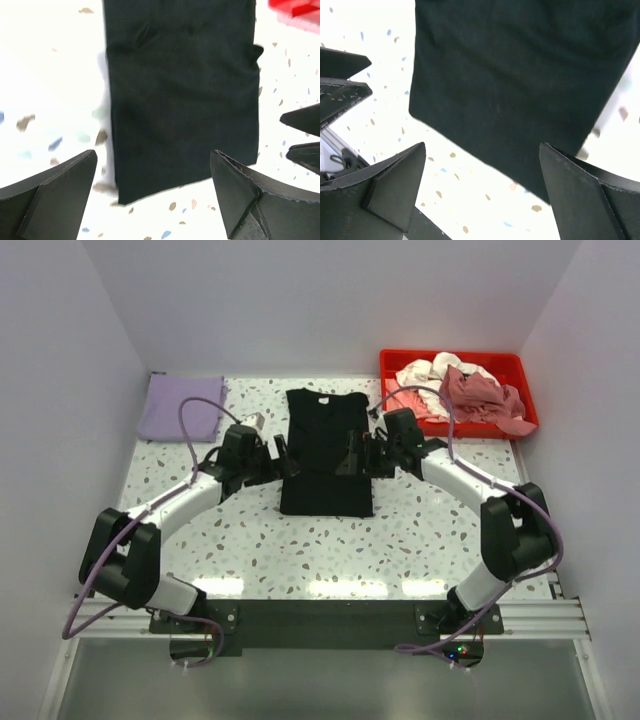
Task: Fold and stack the t-shirts
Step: Fold the tshirt
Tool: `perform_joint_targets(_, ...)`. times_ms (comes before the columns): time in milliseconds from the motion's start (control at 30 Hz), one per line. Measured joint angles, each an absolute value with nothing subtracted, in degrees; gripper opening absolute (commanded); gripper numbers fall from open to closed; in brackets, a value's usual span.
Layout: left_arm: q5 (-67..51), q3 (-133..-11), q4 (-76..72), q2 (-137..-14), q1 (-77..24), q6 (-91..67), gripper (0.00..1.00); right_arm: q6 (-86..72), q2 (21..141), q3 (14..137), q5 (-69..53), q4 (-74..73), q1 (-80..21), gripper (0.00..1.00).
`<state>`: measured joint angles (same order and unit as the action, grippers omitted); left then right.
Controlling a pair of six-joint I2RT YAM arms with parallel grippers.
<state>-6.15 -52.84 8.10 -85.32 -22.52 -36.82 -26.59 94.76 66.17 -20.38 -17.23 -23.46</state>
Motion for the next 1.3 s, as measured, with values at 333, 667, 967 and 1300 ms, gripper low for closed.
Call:
perform_joint_targets(333,-8.29,-39.22,7.18,-79.53,-22.55,-38.52,1.00,-29.50,84.64,50.61,-19.44,-17.26,-23.73,0.99)
perform_joint_targets(667,-11.92,-35.42,2.22,-82.46,-22.57,-39.97,0.67,-32.32,81.56,44.88,-15.51,-17.50,-23.73,0.99)
perform_joint_targets(967,-14.57,-35.29,-2.00,-86.87,-22.74,-40.53,0.21,-33.95,81.36,43.57,-14.96,-17.26,-23.70,0.99)
perform_joint_targets(1300,-13.47,-35.27,-1.41,-87.46,-24.45,-40.93,0.00,-36.27,81.56,41.93,-14.44,-16.47,-23.70,0.93)
